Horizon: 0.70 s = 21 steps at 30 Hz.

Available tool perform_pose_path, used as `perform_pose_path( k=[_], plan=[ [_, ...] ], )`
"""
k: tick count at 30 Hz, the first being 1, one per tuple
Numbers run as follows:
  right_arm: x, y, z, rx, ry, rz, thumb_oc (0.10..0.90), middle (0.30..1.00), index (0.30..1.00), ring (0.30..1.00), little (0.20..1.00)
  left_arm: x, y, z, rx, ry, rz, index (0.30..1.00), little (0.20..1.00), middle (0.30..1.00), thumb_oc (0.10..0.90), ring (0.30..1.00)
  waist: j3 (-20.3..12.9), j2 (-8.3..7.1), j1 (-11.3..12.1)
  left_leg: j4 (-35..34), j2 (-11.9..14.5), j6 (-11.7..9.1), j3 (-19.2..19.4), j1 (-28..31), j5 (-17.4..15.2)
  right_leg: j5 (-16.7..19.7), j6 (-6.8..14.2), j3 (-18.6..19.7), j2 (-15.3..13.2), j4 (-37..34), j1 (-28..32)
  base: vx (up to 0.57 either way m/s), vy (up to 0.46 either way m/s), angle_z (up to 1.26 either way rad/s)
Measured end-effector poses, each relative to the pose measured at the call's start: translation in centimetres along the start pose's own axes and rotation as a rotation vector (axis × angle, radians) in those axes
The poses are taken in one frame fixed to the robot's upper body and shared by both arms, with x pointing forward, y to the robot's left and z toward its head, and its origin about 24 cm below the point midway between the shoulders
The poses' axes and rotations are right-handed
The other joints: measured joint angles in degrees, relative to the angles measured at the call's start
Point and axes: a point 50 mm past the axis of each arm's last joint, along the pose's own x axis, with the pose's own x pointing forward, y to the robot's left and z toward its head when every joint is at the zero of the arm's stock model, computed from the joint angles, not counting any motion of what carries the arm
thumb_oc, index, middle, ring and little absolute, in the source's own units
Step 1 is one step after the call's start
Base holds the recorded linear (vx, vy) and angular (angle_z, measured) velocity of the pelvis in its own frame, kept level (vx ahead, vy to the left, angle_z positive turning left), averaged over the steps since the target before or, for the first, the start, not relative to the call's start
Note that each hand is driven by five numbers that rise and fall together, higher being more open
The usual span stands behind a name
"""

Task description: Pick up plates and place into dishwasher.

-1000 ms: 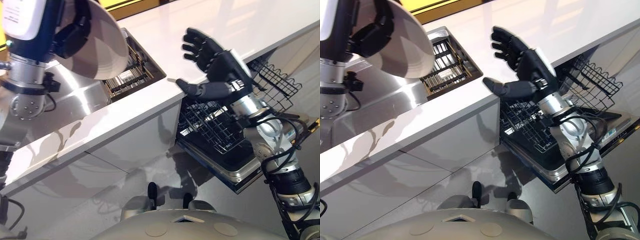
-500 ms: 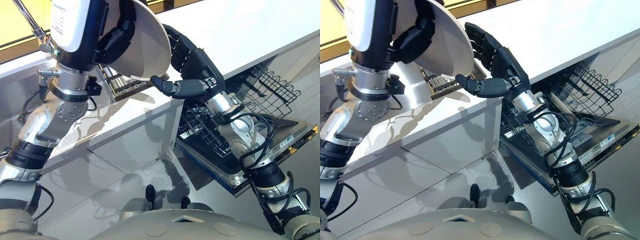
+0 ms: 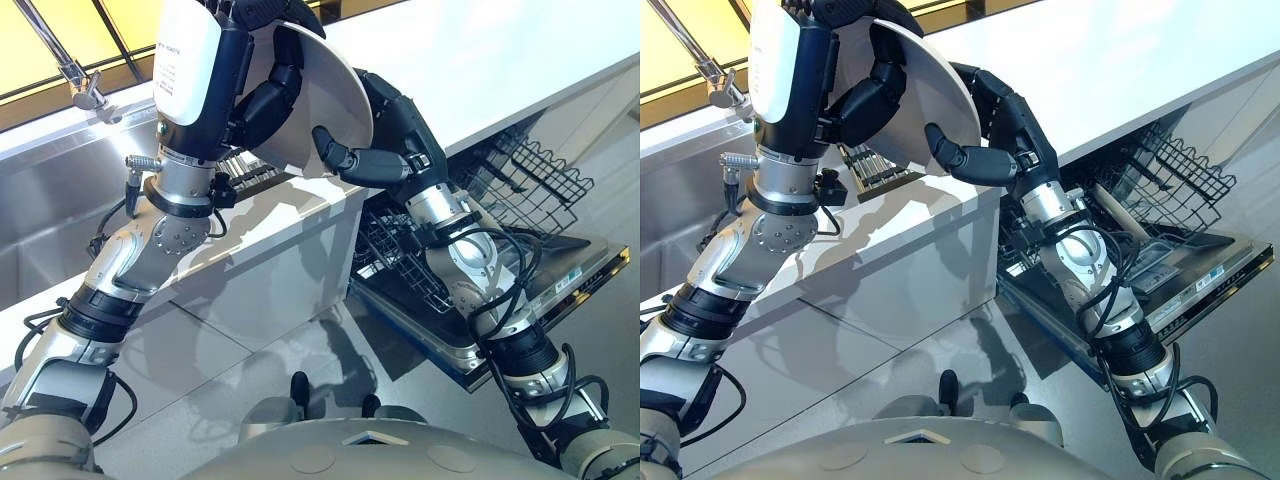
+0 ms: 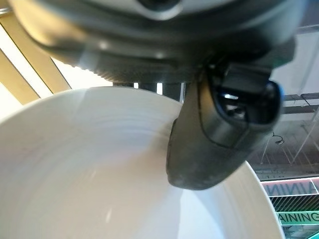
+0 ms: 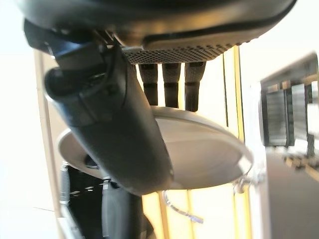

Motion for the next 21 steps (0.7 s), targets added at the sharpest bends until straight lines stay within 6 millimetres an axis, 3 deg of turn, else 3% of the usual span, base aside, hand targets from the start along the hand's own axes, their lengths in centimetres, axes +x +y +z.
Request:
perform_pose_path(
  k=[2,3,4,6,7,12,17,21],
  plan=[
    [0.0,-0.2,0.4,-0.091,-0.049,-0.043,0.100,0.300,0.300,0.300,0.200,0.0,-0.2,0.2,-0.090,0.030,0.026,0.359,0.269,0.359,0.169,0.359,0.00,-0.02,-0.01,-0.02,-0.01,-0.01,0.00,0.00,-0.03,0.00,0.00,0.00,-0.02,0.00,0.01,0.00,0.000,0.00],
    [0.0,-0.3,0.7,-0.137,-0.076,-0.075,0.100,0.300,0.300,0.300,0.200,-0.2,-0.3,0.4,-0.144,0.046,0.032,0.361,0.271,0.361,0.171,0.361,-0.03,-0.06,-0.02,0.01,-0.04,0.06,0.00,0.00,0.00,0.00,0.00,0.00,-0.04,0.00,0.01,0.05,-0.005,0.00],
    [-0.2,-0.3,1.0,-0.179,-0.104,-0.079,0.100,0.300,0.300,0.300,0.200,-0.5,-0.3,0.5,-0.190,0.074,0.047,0.425,0.345,0.425,0.245,0.425,-0.03,-0.06,-0.15,-0.16,-0.04,-0.14,0.00,0.01,-0.19,-0.01,0.01,0.01,-0.06,-0.01,0.01,0.05,-0.008,0.00],
    [-0.6,-0.2,1.2,-0.233,-0.139,-0.086,0.100,0.300,0.300,0.300,0.200,-1.0,-0.1,0.5,-0.302,0.123,0.052,0.855,0.848,0.855,0.748,0.855,0.02,-0.16,-0.15,-0.21,0.02,-0.24,0.01,-0.01,-0.26,-0.02,0.01,0.01,-0.02,-0.01,-0.03,0.00,0.000,0.00],
    [-0.9,-0.2,1.2,-0.253,-0.144,-0.095,0.100,0.300,0.300,0.300,0.200,-1.3,-0.2,0.7,-0.355,0.140,0.039,0.900,0.900,0.900,0.800,0.900,0.00,-0.20,-0.21,-0.20,0.02,-0.20,0.01,0.00,-0.28,-0.02,0.00,0.01,-0.02,-0.01,-0.03,0.00,0.000,0.00],
    [-2.7,-2.9,0.8,-0.364,-0.124,-0.228,0.100,0.300,0.300,0.300,0.200,-2.9,0.0,0.7,-0.597,0.209,-0.087,0.900,0.900,0.900,0.800,0.900,0.16,-0.46,0.15,-0.24,-0.07,-0.05,-0.06,-0.03,-0.39,-0.02,0.01,-0.06,-0.13,-0.01,0.00,0.00,0.000,0.00],
    [-6.3,-11.6,0.3,-0.436,-0.043,-0.791,0.100,0.300,0.300,0.300,0.200,-5.1,2.5,-1.2,-0.624,0.327,-0.003,0.900,0.900,0.900,0.800,0.900,0.11,-0.60,0.90,-0.26,-0.27,0.04,-0.24,-0.12,-0.45,-0.04,0.02,-0.22,-0.30,-0.02,0.05,0.00,0.000,0.00],
    [-10.5,-15.3,-0.1,-0.442,0.019,-1.095,0.100,0.300,0.300,0.300,0.200,-6.6,4.4,-3.0,-0.593,0.424,0.071,0.900,0.900,0.900,0.800,0.900,0.11,-0.59,1.52,-0.24,-0.37,0.11,-0.65,-0.02,-0.44,-0.22,0.20,-0.47,-0.33,-0.03,0.38,0.01,-0.004,0.04]
  ],
)
